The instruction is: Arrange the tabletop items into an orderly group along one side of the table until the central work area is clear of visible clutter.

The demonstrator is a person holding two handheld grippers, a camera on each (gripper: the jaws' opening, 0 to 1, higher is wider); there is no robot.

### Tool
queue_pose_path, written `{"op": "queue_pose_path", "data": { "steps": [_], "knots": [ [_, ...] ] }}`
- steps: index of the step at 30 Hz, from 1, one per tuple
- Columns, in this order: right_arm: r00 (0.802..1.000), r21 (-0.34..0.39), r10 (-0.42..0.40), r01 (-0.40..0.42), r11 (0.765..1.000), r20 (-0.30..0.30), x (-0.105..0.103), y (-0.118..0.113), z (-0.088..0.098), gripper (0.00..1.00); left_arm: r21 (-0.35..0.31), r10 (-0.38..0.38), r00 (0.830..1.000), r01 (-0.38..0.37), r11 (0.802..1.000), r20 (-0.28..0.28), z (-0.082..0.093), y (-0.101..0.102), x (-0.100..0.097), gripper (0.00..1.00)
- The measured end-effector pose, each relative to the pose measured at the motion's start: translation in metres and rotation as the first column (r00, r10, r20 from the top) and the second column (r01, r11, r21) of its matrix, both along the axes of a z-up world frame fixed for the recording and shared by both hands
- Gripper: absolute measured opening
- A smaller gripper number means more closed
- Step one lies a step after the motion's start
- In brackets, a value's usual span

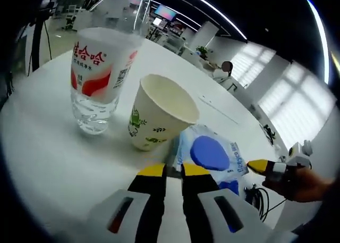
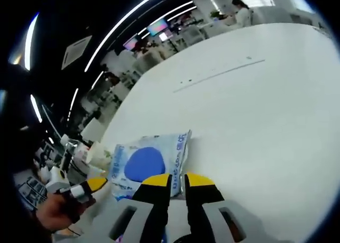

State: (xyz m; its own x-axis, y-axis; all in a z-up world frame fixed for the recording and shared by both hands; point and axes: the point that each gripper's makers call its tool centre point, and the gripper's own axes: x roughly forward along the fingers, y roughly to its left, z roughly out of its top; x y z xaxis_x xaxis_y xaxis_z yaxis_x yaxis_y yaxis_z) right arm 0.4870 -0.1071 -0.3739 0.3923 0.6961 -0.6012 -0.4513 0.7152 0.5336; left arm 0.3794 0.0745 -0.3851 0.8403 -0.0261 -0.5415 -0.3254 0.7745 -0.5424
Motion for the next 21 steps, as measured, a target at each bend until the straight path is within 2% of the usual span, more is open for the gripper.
{"op": "queue_pose_path", "data": {
  "steps": [7,12,18,21],
  "knots": [
    [1.000,0.014,-0.026,0.026,1.000,-0.007,-0.007,-0.009,-0.005,0.08,-0.008,0.018,1.000,-0.018,1.000,-0.003,-0.001,0.001,-0.017,0.06],
    [1.000,0.013,-0.027,0.027,1.000,-0.012,-0.020,-0.015,-0.007,0.08,-0.021,0.017,1.000,-0.017,1.000,-0.001,0.001,-0.009,-0.023,0.06],
    [0.999,0.021,-0.032,0.032,0.999,-0.017,-0.025,-0.017,-0.008,0.08,-0.030,0.021,1.000,-0.021,0.999,0.009,0.005,-0.017,-0.028,0.06],
    [0.999,0.024,-0.034,0.035,0.999,-0.021,-0.037,-0.018,-0.009,0.08,-0.033,0.000,1.000,-0.001,0.999,-0.008,0.000,-0.031,-0.039,0.06]
  ]
}}
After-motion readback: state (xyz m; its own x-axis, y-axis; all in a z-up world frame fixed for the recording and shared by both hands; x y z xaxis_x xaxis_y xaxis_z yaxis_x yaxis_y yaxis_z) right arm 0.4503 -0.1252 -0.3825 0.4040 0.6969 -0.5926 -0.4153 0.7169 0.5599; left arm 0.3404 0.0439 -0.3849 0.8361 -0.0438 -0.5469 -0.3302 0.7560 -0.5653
